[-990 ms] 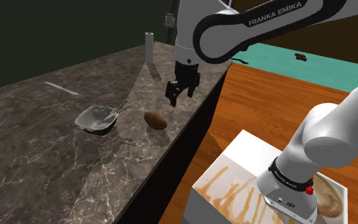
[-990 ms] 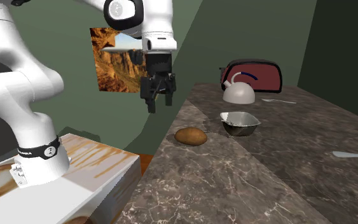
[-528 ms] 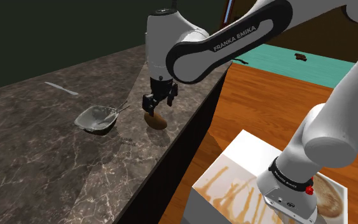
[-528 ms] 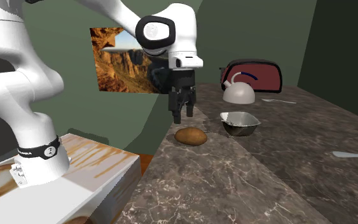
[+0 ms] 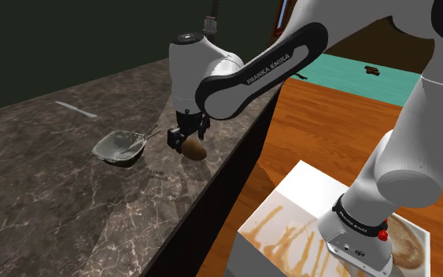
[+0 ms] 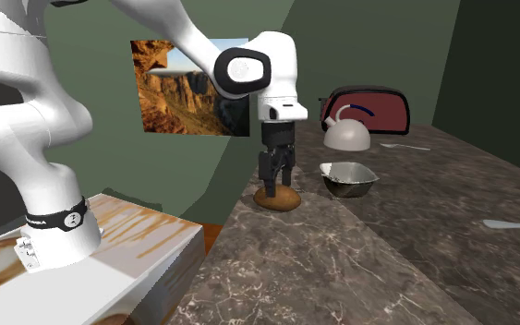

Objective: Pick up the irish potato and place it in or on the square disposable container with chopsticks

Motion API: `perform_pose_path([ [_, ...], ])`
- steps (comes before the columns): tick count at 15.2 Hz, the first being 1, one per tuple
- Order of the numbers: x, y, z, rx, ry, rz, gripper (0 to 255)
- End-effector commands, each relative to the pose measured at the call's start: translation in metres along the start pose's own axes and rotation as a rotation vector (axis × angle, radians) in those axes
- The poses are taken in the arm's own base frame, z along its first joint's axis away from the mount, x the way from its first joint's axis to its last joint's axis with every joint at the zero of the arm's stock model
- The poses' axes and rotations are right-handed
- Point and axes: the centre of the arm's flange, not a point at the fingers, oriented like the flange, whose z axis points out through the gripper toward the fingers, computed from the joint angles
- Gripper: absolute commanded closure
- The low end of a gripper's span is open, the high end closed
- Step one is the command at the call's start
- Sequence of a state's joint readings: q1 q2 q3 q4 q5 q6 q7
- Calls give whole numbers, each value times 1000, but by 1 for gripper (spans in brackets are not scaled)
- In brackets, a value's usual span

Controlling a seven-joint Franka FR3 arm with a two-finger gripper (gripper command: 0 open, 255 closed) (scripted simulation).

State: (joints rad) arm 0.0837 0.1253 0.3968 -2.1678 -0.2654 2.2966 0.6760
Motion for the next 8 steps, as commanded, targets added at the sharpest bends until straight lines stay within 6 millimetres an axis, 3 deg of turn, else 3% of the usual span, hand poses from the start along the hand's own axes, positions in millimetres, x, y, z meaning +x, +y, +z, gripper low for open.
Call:
perform_pose_path([
  [1,0,-1,11,0,1,0,0],
  [8,0,-1,14,0,1,0,0],
])
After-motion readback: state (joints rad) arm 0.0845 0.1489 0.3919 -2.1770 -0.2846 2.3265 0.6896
